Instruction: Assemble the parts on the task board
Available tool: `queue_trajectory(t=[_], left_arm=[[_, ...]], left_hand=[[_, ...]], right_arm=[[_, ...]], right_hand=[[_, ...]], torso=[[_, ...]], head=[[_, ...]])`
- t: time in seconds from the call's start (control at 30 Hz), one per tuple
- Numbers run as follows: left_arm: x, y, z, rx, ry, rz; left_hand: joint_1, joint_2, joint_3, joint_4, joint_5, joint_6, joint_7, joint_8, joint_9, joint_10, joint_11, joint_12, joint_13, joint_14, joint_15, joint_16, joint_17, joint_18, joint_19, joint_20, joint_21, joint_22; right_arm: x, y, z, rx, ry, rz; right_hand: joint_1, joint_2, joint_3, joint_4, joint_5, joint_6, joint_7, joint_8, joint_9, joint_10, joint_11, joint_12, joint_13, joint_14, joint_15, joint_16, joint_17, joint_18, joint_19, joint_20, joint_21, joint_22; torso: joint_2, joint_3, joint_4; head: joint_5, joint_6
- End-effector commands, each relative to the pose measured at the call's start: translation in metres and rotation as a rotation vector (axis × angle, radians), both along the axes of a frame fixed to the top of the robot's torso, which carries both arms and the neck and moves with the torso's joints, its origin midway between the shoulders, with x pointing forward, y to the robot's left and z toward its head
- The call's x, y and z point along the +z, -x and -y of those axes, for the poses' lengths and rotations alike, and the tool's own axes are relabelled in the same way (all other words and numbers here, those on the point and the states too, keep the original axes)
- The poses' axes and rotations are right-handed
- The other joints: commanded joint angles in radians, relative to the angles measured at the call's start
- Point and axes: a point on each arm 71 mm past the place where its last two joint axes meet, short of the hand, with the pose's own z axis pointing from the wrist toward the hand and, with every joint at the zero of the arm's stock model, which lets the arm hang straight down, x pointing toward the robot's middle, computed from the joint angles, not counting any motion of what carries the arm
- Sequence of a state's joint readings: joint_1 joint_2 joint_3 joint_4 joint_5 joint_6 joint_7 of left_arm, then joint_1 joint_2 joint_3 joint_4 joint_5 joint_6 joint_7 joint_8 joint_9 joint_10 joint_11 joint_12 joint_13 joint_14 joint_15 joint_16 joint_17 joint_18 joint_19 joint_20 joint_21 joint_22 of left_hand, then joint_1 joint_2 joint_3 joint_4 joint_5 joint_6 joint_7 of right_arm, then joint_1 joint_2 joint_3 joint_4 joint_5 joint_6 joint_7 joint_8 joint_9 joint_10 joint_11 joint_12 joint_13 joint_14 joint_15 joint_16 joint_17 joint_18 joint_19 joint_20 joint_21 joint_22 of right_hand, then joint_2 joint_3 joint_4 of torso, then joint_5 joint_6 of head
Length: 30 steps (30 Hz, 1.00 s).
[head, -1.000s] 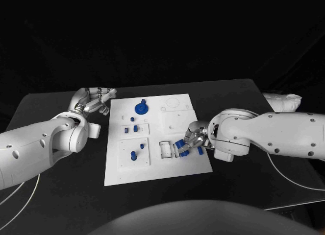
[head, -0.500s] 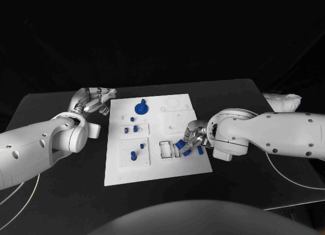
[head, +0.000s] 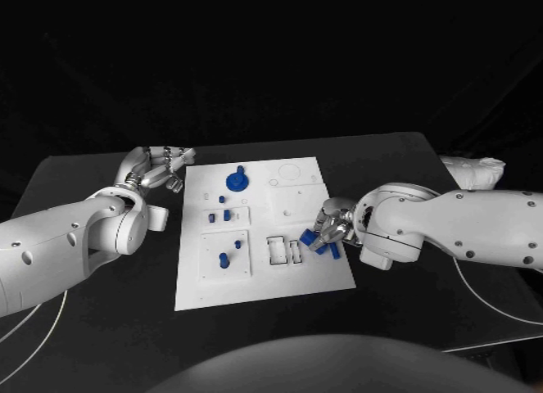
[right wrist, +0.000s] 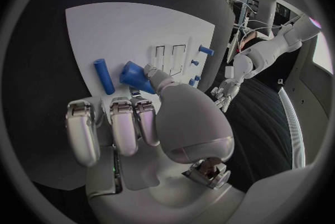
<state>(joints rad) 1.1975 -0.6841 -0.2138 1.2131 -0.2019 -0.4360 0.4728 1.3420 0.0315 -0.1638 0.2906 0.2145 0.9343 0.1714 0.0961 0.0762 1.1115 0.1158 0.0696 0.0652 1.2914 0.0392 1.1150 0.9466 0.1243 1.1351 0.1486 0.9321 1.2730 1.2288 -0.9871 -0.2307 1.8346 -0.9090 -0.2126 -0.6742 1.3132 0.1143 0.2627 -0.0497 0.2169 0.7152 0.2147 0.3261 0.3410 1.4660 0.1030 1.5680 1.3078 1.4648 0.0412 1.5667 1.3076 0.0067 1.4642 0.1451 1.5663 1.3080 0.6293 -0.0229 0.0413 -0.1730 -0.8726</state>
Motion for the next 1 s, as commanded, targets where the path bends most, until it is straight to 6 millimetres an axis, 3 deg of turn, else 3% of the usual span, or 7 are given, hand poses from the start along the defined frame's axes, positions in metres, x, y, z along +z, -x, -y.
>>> queue_trajectory(t=[0.03, 0.6, 1.0], left_arm=[[0.001, 0.0, 0.002, -0.019, 0.005, 0.002], [0.0, 0.0, 0.004, -0.022, 0.006, 0.001], [0.0, 0.0, 0.005, -0.026, 0.007, 0.0]], left_hand=[[-0.002, 0.008, -0.006, 0.002, 0.003, -0.005, -0.003, 0.003, 0.001, 0.002, -0.006, 0.002, 0.002, -0.006, 0.001, -0.006, -0.002, 0.012, -0.005, 0.002, -0.005, 0.001], [-0.002, 0.008, -0.006, 0.002, 0.003, -0.005, -0.003, 0.003, 0.001, 0.002, -0.006, 0.002, 0.002, -0.006, 0.001, -0.006, -0.002, 0.012, -0.005, 0.002, -0.005, 0.001], [-0.002, 0.008, -0.006, 0.002, 0.003, -0.005, -0.003, 0.003, 0.001, 0.002, -0.006, 0.002, 0.002, -0.006, 0.001, -0.006, -0.002, 0.012, -0.005, 0.002, -0.005, 0.001]], right_arm=[[-0.005, 0.004, 0.007, -0.09, -0.041, -0.036], [-0.002, 0.011, 0.003, -0.187, -0.278, -0.137], [0.0, 0.01, -0.012, -0.236, -0.448, -0.21]], right_hand=[[0.015, 0.009, 0.007, -0.001, -0.006, 0.117, -0.051, -0.005, 0.001, 0.105, -0.009, 0.003, 0.263, 0.106, -0.008, 0.004, 0.263, -0.007, 0.107, -0.004, 0.004, 0.263], [-0.013, -0.005, 0.019, 0.008, -0.015, 0.151, -0.055, -0.029, -0.012, 0.105, -0.013, 0.003, 0.263, 0.106, -0.011, 0.004, 0.263, -0.007, 0.107, -0.007, 0.004, 0.263], [-0.078, -0.029, -0.017, 0.064, -0.021, 0.176, -0.059, -0.065, -0.029, 0.105, -0.017, 0.003, 0.263, 0.106, -0.015, 0.004, 0.263, -0.007, 0.107, -0.011, 0.004, 0.263]], torso=[[0.001, 0.0002, -0.0007], [0.002, 0.0003, 0.0004], [0.0, -0.0004, 0.0004]], head=[[0.002, 0.0], [0.005, 0.0], [0.005, 0.0]])
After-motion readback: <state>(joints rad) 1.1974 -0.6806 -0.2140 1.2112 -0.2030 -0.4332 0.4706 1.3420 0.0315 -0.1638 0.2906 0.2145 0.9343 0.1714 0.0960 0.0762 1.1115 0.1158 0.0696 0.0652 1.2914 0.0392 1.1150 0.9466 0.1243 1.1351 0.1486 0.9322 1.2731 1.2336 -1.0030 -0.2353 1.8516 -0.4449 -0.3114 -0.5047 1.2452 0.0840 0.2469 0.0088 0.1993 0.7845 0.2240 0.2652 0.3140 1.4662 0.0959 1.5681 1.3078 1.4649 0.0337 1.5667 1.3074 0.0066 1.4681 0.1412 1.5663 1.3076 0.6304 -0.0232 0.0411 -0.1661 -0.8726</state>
